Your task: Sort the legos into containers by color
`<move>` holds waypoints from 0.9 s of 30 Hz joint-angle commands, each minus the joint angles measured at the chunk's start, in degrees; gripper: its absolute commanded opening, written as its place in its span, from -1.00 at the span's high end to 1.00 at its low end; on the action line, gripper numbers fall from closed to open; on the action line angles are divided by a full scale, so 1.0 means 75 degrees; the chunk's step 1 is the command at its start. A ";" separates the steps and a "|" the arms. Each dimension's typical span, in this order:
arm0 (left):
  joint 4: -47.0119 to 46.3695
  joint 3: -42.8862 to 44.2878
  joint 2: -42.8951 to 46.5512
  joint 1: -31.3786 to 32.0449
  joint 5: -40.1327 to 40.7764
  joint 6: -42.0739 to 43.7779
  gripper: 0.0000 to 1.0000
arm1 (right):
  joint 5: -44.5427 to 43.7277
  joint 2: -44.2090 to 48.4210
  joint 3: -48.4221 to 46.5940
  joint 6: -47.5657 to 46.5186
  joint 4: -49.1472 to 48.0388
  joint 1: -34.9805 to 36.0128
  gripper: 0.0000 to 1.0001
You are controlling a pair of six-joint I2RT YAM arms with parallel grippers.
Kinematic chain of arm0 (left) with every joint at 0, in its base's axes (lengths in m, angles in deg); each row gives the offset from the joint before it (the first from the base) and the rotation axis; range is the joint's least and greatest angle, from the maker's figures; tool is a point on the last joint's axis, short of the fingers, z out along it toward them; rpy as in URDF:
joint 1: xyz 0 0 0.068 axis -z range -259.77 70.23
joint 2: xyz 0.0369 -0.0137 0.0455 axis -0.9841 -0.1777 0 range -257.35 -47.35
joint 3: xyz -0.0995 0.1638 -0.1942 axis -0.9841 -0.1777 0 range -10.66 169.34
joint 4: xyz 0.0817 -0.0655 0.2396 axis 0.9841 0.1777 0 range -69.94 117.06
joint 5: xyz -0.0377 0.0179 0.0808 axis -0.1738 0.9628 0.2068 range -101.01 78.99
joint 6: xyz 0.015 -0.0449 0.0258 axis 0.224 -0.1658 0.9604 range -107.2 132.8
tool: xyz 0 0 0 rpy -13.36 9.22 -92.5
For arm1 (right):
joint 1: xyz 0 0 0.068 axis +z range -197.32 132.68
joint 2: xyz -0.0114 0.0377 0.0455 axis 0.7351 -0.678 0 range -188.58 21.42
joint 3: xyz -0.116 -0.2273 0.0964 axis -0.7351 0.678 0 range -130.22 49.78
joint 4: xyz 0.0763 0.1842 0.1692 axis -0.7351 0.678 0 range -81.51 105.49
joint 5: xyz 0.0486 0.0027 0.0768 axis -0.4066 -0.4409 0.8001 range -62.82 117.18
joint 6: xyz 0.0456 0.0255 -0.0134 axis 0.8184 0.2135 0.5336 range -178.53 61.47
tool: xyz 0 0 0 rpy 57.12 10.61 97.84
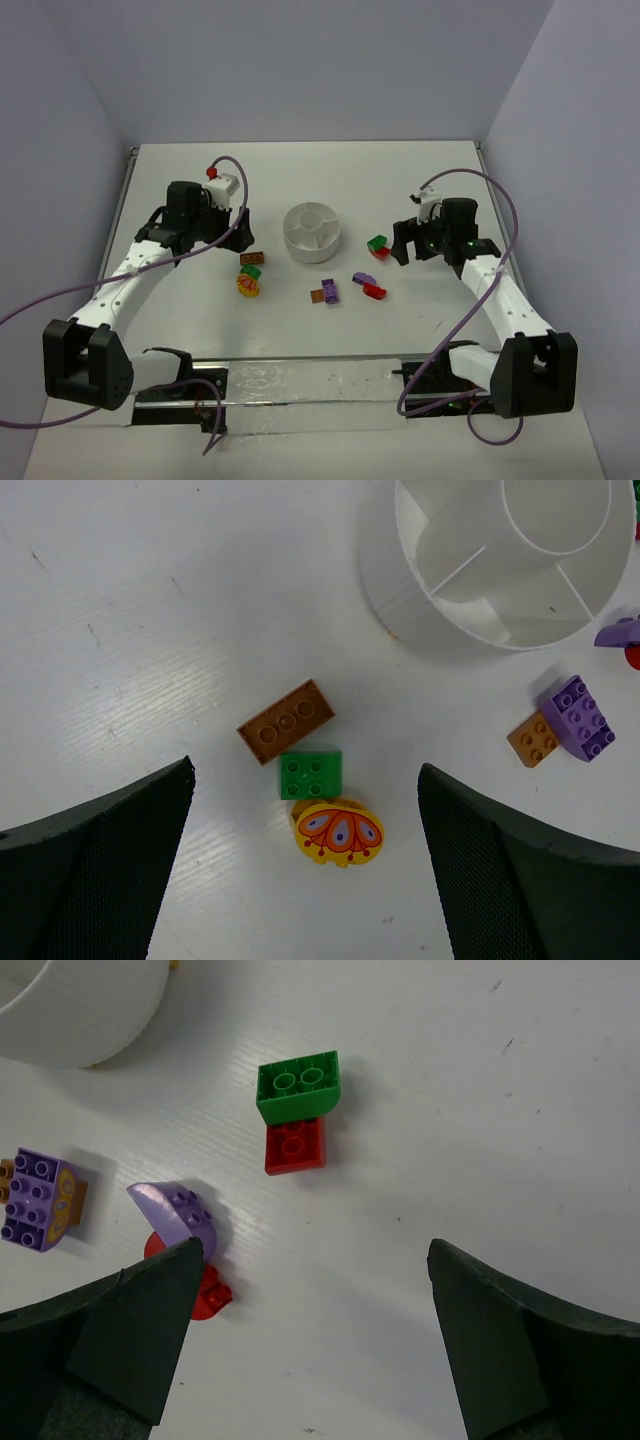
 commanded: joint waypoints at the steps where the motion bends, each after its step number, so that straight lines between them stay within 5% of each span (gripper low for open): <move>1: -0.0280 -0.0010 0.0077 -0.0044 -0.0208 0.0101 -0.98 | 0.0008 0.0002 -0.0191 -0.0032 -0.0030 0.0166 -1.00; 14: -0.0218 0.0119 0.0215 -0.0091 -0.0634 0.0000 -0.98 | -0.0001 -0.0064 -0.0046 -0.0190 -0.0252 0.0547 -0.99; 27: -0.0029 0.0400 -0.0081 -0.0286 -0.0715 -0.0001 -0.99 | -0.1105 -0.1660 -0.0805 0.0084 -0.0288 0.1412 -0.86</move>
